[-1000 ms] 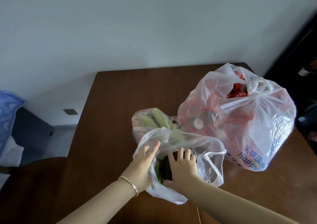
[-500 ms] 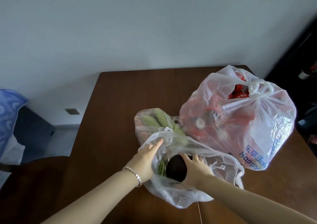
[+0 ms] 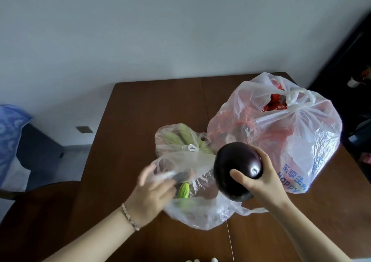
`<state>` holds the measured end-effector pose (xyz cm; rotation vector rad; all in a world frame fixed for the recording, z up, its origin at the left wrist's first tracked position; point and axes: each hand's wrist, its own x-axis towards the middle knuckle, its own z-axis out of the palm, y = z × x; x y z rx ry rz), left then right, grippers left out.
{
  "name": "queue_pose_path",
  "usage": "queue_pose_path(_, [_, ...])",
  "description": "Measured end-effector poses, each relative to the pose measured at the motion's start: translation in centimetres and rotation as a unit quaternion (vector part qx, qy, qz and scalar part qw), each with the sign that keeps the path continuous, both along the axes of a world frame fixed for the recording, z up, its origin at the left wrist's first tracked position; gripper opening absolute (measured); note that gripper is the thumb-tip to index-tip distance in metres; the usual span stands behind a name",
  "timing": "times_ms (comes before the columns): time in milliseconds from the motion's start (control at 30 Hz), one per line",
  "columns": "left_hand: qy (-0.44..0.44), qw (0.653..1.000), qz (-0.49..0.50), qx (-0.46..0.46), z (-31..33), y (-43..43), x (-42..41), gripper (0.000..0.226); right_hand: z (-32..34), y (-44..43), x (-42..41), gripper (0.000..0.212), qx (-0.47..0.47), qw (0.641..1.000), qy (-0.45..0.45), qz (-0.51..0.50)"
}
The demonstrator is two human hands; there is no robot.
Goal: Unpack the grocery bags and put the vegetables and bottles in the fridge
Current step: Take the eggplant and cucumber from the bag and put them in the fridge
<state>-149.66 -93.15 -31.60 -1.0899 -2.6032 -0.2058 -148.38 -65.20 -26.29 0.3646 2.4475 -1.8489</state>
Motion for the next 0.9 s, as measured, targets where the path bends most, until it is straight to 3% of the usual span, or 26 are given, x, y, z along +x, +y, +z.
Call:
queue_pose_path(33, [-0.020,0.996,-0.073,0.051,-0.5,0.7,0.1,0.027,-0.5,0.0,0.0,0.092,0.000,1.000,-0.007,-0.016])
queue_pose_path(100, [-0.114,0.986,-0.123,0.005,-0.3,2.9,0.1,0.025,-1.4,-0.1,0.0,0.088,-0.001,0.999,-0.024,-0.033])
queue_pose_path(133, [-0.183,0.980,-0.075,-0.029,-0.6,3.9,-0.4,0.025,-1.9,-0.1,-0.1,0.083,-0.003,0.999,-0.033,-0.039])
queue_pose_path(200, [-0.320,0.936,0.131,-0.073,-2.2,5.0,-1.3,0.030,-2.8,-0.2,-0.1,0.079,-0.009,0.998,-0.043,-0.050])
queue_pose_path(267, [-0.348,0.884,0.279,-0.141,-3.7,5.9,-2.0,0.044,-3.4,-0.3,0.0,0.085,-0.013,0.997,-0.054,-0.054])
queue_pose_path(367, [-0.397,0.818,0.377,-0.176,-5.0,6.6,-2.5,0.062,-4.2,-0.2,0.1,0.092,-0.015,0.996,-0.069,-0.050])
queue_pose_path(467, [-0.448,0.772,0.404,-0.199,-6.5,7.2,-3.0,0.072,-5.1,0.1,0.1,0.103,-0.016,0.995,-0.082,-0.046])
queue_pose_path(700, [-0.411,0.768,0.393,-0.295,-6.3,8.5,-3.2,0.050,-5.8,0.6,-0.7,0.094,-0.038,0.994,-0.099,-0.036])
queue_pose_path(800, [-0.399,0.821,0.359,-0.195,-4.7,8.0,-2.9,0.040,-5.7,0.9,-1.0,0.089,-0.035,0.994,-0.104,-0.030])
queue_pose_path(900, [-0.387,0.880,0.274,0.015,-0.9,6.8,-3.0,0.032,-5.5,1.1,-1.4,0.094,-0.011,0.994,-0.102,-0.031])
